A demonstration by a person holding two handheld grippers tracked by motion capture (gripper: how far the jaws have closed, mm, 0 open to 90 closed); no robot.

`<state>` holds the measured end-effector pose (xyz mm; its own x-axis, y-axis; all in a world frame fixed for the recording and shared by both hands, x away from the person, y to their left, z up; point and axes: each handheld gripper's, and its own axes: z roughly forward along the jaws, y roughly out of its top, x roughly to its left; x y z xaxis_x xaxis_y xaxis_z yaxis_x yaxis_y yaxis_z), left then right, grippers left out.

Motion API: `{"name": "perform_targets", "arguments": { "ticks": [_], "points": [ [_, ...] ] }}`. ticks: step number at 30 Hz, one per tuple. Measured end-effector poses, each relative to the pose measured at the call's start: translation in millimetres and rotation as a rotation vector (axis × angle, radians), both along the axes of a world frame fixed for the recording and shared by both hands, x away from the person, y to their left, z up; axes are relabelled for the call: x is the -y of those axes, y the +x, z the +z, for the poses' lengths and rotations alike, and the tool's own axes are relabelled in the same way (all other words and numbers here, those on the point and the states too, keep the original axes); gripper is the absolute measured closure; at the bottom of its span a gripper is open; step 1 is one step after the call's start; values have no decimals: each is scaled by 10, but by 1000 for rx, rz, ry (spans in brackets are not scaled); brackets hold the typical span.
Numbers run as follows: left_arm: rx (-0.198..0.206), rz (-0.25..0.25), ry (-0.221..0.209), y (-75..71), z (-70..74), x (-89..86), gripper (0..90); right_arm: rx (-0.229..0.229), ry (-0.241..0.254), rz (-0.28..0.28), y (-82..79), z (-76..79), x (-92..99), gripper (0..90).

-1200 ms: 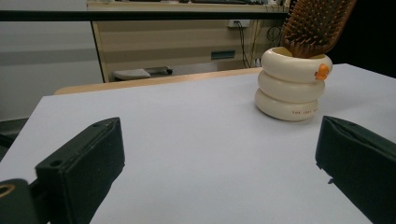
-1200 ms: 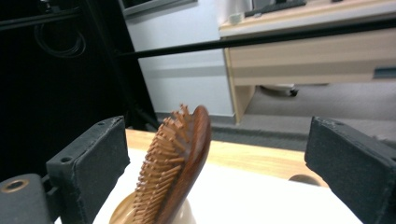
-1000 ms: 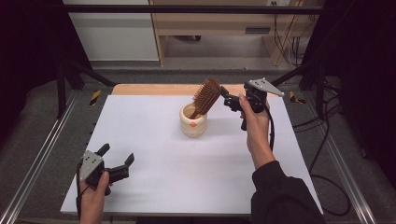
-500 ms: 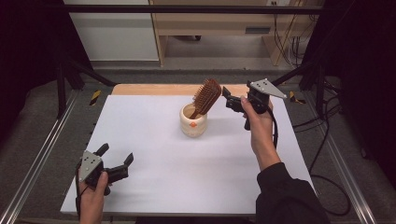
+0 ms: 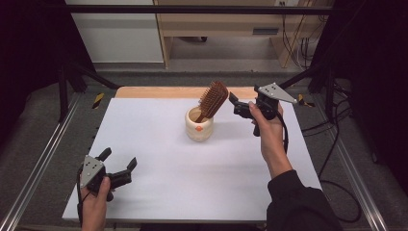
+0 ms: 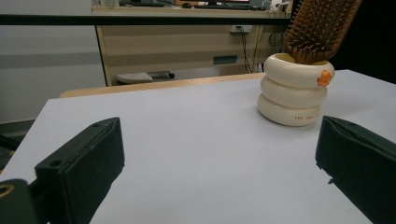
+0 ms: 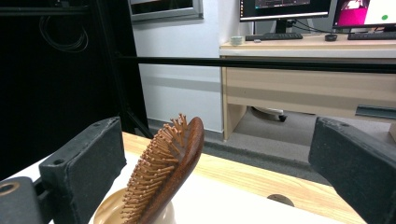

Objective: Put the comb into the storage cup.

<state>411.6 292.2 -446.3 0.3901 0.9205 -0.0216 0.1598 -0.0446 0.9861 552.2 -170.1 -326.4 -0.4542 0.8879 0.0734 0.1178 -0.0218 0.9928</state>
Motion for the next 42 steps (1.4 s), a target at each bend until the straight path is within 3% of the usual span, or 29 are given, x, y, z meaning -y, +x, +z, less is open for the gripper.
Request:
{"name": "perform_targets", "arguments": {
  "ticks": [21, 42],
  "points": [
    [13, -5, -3, -12, 11, -12, 12, 14, 2, 15, -151, 39, 144, 30],
    [26, 9, -17, -29, 22, -43, 11, 22, 8, 18, -373, 66, 409, 31]
  ]
}}
